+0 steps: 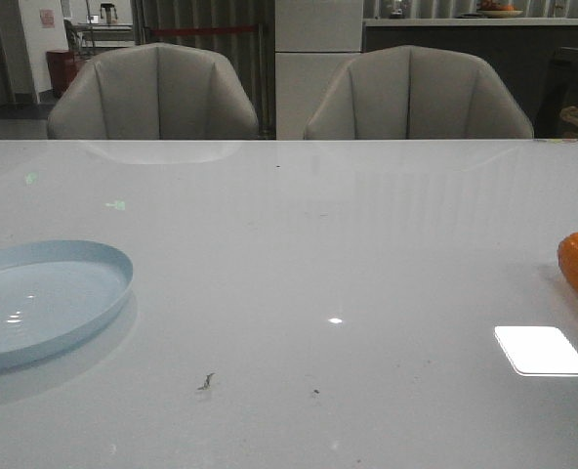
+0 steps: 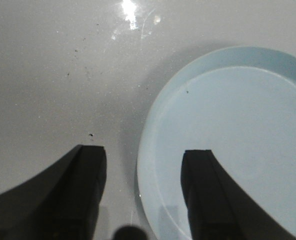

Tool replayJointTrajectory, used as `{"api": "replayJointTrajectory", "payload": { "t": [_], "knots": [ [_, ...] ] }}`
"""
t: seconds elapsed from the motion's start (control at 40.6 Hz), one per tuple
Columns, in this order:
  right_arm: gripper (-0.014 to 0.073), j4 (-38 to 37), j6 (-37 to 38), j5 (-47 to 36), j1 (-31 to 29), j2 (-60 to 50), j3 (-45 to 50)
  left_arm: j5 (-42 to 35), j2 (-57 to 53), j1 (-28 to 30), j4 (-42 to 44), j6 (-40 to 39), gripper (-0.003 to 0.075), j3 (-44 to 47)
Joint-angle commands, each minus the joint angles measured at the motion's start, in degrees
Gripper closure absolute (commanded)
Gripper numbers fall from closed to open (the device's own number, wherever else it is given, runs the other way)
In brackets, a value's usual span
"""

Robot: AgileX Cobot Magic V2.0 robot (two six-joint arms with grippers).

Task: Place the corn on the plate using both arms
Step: 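Grasp the light blue plate rim with the left gripper and lift it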

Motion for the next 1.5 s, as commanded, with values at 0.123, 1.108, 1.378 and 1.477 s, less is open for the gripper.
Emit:
{"api": "replayJointTrajectory", "payload": {
  "t": [0.123,1.108,1.378,1.477],
  "knots": [
    [0.0105,0.1,0.07,0.25,-0.36,0.18,-2.01,7.97,9.17,0.2,-0.77,-0.74,0.0313,-10.29],
    [0.0105,0.1,0.07,0.43,-0.36,0.18,-2.01,13.38,14.32,0.1,-3.46,-0.74,0.0626,-17.5],
    [0.0105,0.1,0.07,0.48,-0.36,0.18,-2.01,18.83,14.1,0.1,-10.79,-0.74,0.0626,-29.75],
    [0.0105,0.1,0.07,0.48,-0.36,0.18,-2.01,20.74,14.1,-0.24,-15.5,-0.74,0.0626,-34.16]
  ]
}}
